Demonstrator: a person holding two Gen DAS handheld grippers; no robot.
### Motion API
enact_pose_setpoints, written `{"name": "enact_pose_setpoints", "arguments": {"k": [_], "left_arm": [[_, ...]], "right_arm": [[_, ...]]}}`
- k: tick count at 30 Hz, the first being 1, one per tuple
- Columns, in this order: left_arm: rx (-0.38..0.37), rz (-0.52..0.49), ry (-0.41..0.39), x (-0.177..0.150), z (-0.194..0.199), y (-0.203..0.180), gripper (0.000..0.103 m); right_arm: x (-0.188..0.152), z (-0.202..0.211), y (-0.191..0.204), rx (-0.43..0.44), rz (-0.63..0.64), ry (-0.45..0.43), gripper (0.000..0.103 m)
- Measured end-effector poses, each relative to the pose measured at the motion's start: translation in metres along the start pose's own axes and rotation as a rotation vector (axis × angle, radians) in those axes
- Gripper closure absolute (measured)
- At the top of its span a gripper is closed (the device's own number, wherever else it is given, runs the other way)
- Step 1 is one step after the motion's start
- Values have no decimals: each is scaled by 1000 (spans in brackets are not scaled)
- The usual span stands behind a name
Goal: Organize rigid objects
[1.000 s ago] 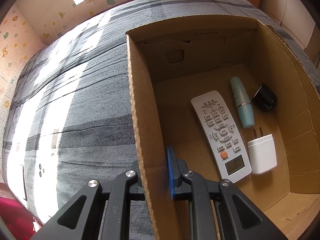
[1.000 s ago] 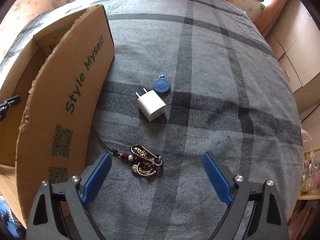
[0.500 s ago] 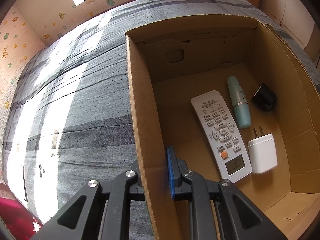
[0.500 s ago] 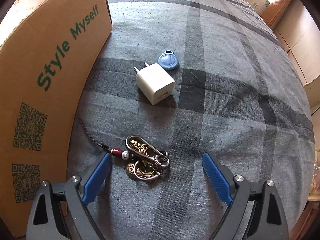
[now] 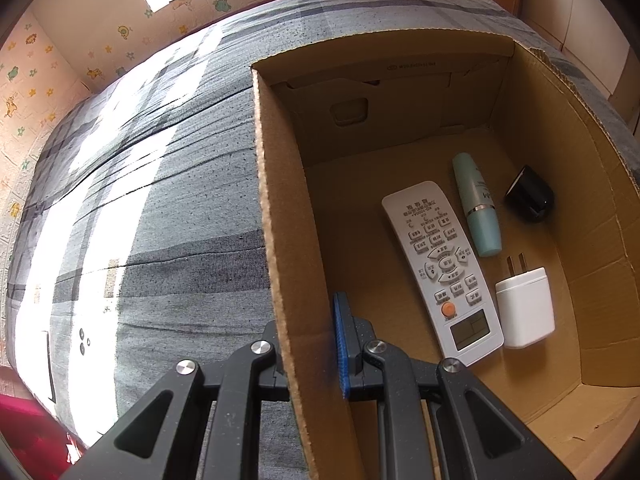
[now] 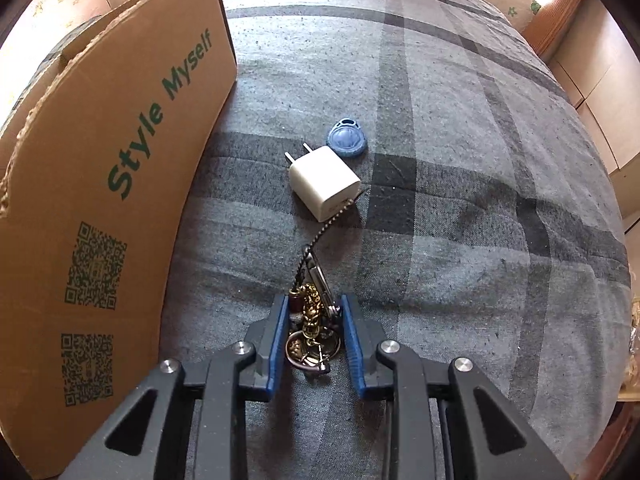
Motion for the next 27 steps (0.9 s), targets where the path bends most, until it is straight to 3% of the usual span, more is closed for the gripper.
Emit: {"name": "enact_pose_setpoints", "arguments": {"k": [27], "left_arm": [[-3, -1, 1, 1, 1, 1, 88]], "right_arm": [[8, 96, 25, -23, -2, -136, 75]]}}
Point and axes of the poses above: each gripper's, at about its wrist camera, not at the fingertips, and z roughly against the way its jaws point, y to its left, x to its top, the point moved 2 cm from there along -z, roughly the way its jaws point, and after that the axes turned 12 degrees about x, right-handed, at the moved point
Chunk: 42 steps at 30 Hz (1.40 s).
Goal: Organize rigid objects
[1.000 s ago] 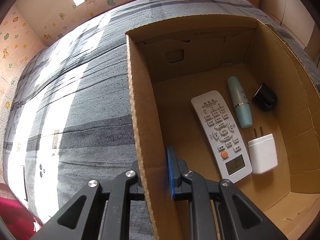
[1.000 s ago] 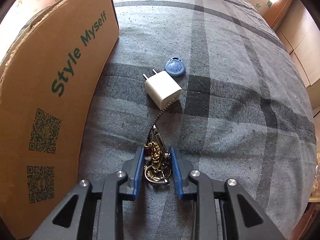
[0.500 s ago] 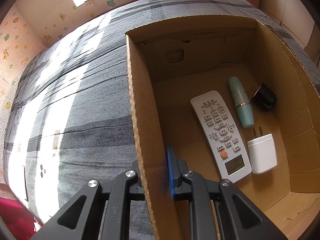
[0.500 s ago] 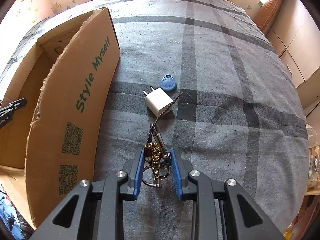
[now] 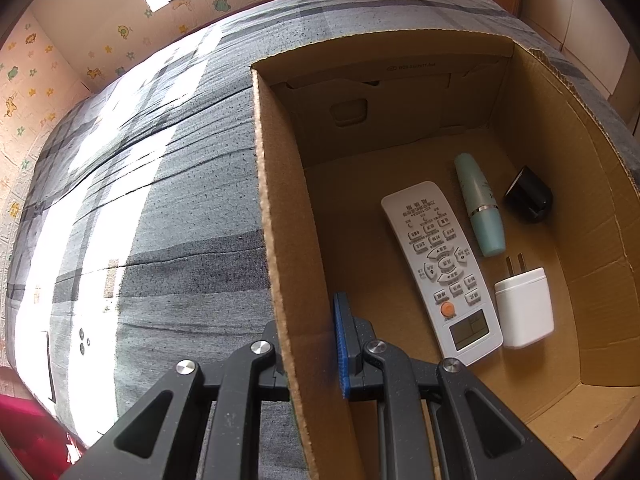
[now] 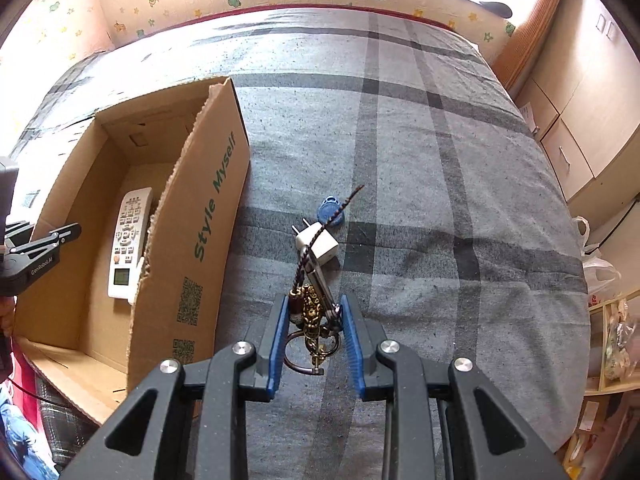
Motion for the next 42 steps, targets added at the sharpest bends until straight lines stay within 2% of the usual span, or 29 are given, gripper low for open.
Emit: {"name": "enact_pose_setpoints", "arguments": {"k": [13, 23, 34, 42], "left_arm": [[-6, 4, 1, 0, 0, 3, 88], [-12, 10, 0, -1, 0, 5, 88], [-14, 12, 0, -1, 0, 7, 88], [-19, 17, 3, -1, 0, 8, 87]], "right_arm": [[37, 39, 31, -5, 54, -66, 75], [63, 49, 72, 37, 116, -100, 75], [80, 29, 122, 105, 182, -84, 75], [78, -9, 153, 127, 238, -21, 76]]}}
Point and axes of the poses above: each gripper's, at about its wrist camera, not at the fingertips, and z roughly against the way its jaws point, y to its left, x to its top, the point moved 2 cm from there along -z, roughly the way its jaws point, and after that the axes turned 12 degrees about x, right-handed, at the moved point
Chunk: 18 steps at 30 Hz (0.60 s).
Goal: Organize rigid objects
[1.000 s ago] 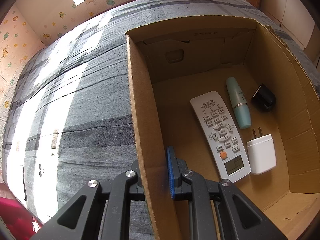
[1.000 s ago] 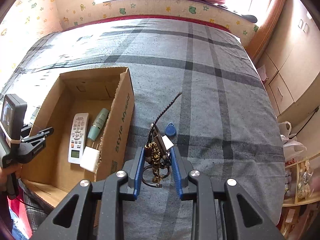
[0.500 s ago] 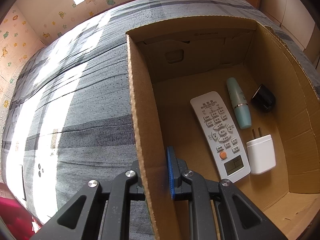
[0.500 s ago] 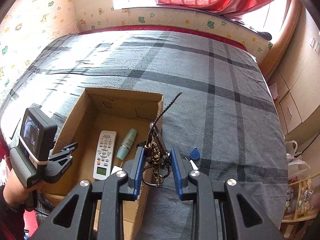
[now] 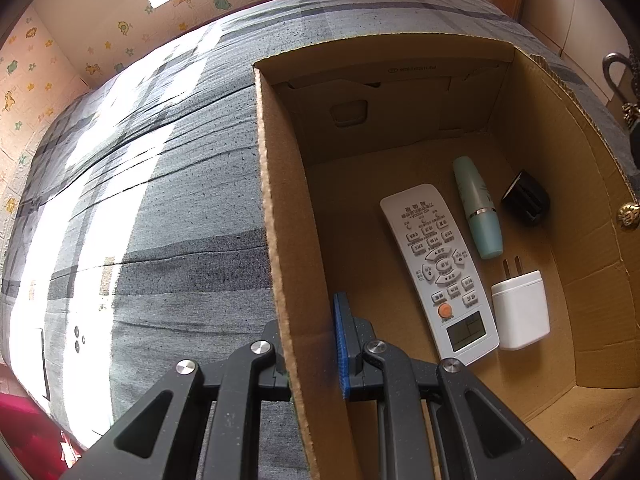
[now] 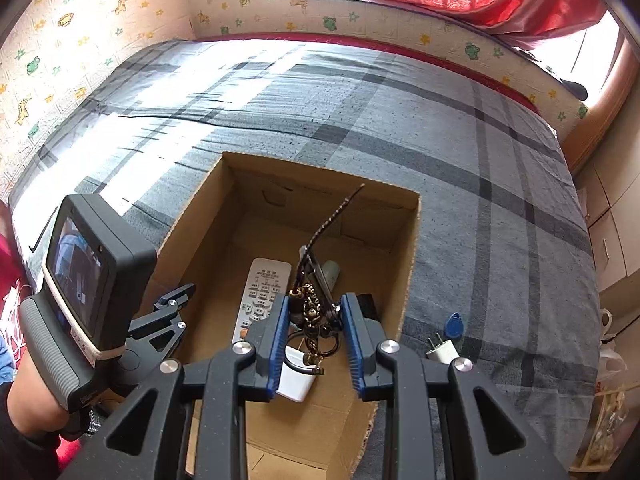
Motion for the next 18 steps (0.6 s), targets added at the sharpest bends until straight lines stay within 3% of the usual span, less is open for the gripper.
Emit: {"name": "enact_pose_setpoints", "arguments": {"k": [18], "left_arm": [[3, -2, -1, 0, 0, 0, 87]], "right_arm": [[-19, -91, 2, 33, -48, 137, 75]]}}
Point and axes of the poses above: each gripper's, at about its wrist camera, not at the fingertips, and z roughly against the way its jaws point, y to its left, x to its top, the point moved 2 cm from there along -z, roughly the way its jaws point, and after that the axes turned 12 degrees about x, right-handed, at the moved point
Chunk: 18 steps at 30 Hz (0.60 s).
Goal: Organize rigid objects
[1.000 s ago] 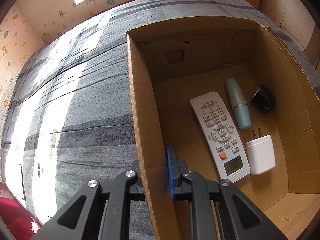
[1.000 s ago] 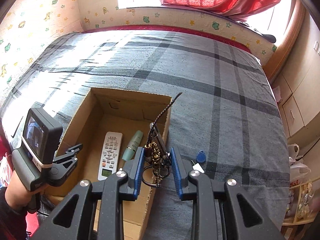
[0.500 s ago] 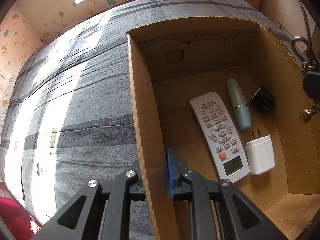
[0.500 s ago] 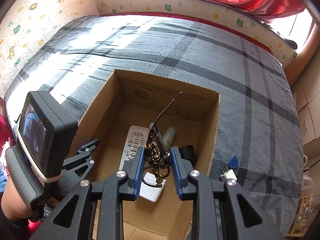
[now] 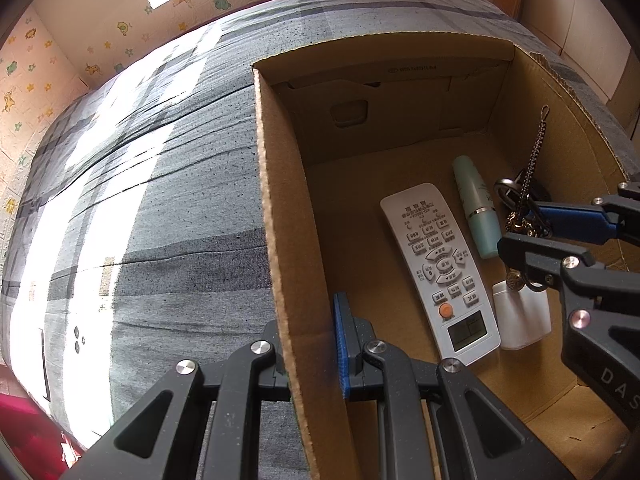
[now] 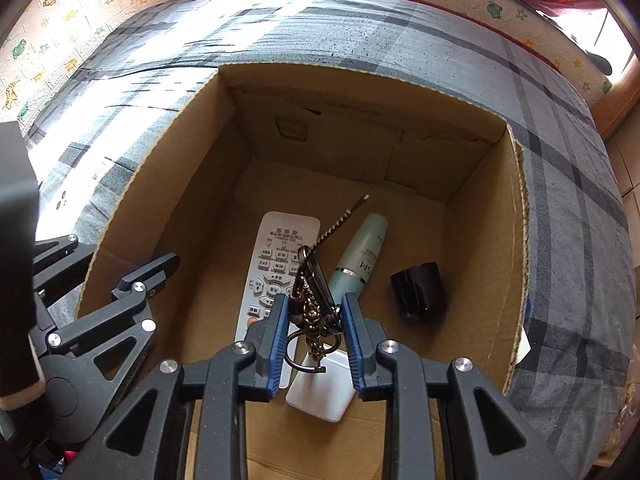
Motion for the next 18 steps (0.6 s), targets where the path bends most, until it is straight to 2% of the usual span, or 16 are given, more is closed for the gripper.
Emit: {"name": "enact_pose_setpoints", "arguments": {"k": [8, 13, 18], "left_arm": [[20, -11, -8, -2, 0, -6, 87], [11, -2, -9, -2, 2, -7, 87], [16, -1, -10, -2, 3, -6, 87]], "right_arm": [[-3, -13, -5, 13, -14, 13, 75], [-3, -14, -10, 21, -29, 4, 84], [-3, -15, -10, 26, -24, 2, 84]]}}
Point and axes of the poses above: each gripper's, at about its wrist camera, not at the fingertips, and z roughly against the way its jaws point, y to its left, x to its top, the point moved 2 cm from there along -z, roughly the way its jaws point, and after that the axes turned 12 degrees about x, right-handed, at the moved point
